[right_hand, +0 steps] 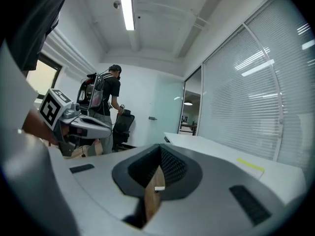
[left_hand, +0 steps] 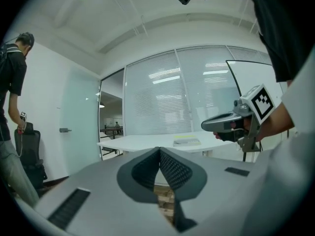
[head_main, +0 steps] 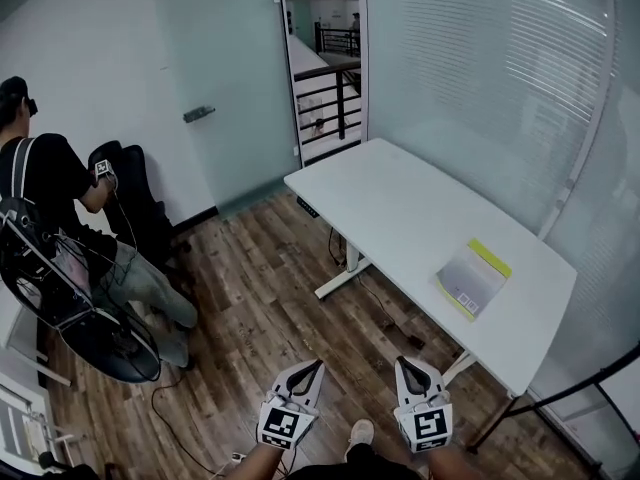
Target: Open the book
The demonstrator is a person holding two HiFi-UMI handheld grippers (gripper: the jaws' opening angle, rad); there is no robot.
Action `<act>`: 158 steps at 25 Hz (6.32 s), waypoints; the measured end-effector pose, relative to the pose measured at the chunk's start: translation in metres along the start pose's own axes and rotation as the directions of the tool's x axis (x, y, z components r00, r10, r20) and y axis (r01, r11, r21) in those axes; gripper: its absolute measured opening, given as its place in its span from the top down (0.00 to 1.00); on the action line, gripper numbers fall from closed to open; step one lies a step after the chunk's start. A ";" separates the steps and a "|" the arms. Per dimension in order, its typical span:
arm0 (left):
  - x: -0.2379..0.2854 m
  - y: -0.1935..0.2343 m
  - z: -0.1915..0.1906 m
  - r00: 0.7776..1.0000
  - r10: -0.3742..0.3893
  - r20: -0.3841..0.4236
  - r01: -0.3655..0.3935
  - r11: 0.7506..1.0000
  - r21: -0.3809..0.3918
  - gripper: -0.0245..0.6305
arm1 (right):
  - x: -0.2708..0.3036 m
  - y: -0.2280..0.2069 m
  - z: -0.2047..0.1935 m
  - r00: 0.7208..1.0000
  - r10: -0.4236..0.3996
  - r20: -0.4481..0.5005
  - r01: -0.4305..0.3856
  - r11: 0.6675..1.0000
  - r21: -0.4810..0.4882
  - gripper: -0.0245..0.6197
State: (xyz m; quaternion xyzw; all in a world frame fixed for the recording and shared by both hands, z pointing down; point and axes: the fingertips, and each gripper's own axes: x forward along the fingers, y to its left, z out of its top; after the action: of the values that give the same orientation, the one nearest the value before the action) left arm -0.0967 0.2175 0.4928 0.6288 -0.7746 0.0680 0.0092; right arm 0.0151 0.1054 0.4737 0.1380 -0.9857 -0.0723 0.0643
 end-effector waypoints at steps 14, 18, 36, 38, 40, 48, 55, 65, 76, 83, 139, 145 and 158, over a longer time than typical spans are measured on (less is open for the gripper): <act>0.134 0.005 0.016 0.998 -0.066 -0.011 0.066 0.998 0.025 0.94 | 0.076 -0.118 -0.019 0.999 -0.043 0.001 0.043 0.998 0.056 0.95; 0.158 0.000 0.023 0.996 -0.084 -0.010 0.084 0.996 0.024 0.94 | 0.085 -0.139 -0.015 0.999 -0.047 -0.002 0.047 0.998 0.052 0.95; 0.268 -0.003 0.019 0.953 -0.302 0.000 0.302 0.953 0.001 0.94 | 0.117 -0.200 -0.051 0.985 -0.128 -0.113 0.136 0.988 0.071 0.95; 0.285 0.000 0.023 0.940 -0.342 0.007 0.342 0.940 0.007 0.94 | 0.128 -0.204 -0.060 0.981 -0.129 -0.142 0.144 0.985 0.097 0.95; 0.300 0.005 0.024 0.923 -0.385 0.004 0.385 0.923 0.012 0.94 | 0.140 -0.207 -0.063 0.977 -0.143 -0.157 0.163 0.979 0.124 0.95; 0.351 0.030 0.016 0.858 -0.514 -0.015 0.514 0.858 -0.014 0.94 | 0.180 -0.219 -0.062 0.936 -0.277 -0.217 0.303 0.948 0.098 0.95; 0.381 0.034 0.018 0.752 -0.659 -0.001 0.657 0.750 -0.074 0.94 | 0.190 -0.223 -0.077 0.877 -0.395 -0.273 0.438 0.891 0.117 0.95; 0.411 0.023 0.015 0.643 -0.766 -0.008 0.760 0.640 -0.113 0.94 | 0.160 -0.237 -0.093 0.763 -0.532 -0.368 0.577 0.817 0.015 0.95; 0.417 -0.001 0.001 0.617 -0.785 -0.051 0.776 0.618 -0.121 0.94 | 0.175 -0.227 -0.139 0.731 -0.451 -0.512 0.419 0.889 -0.185 0.73; 0.407 -0.010 0.007 0.627 -0.779 -0.025 0.770 0.624 -0.134 0.94 | 0.176 -0.235 -0.153 0.720 -0.401 -0.566 0.329 0.916 -0.231 0.70; 0.396 -0.033 -0.002 0.660 -0.749 -0.066 0.743 0.663 -0.089 0.94 | 0.146 -0.273 -0.096 0.847 -0.400 -0.350 0.489 0.844 0.219 0.95; 0.396 -0.043 -0.003 0.647 -0.759 -0.071 0.754 0.651 -0.085 0.94 | 0.120 -0.296 -0.079 0.852 -0.458 -0.254 0.524 0.753 0.398 0.95; 0.394 -0.064 -0.010 0.612 -0.783 -0.111 0.778 0.621 -0.093 0.94 | 0.035 -0.345 -0.063 0.756 -0.655 -0.009 0.402 0.453 0.796 0.95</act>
State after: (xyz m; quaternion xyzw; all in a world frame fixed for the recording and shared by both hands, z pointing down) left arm -0.1172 -0.1778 0.5478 0.8962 -0.4224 0.0875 0.1034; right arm 0.0812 -0.2408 0.4839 0.4421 -0.8233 0.3095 -0.1758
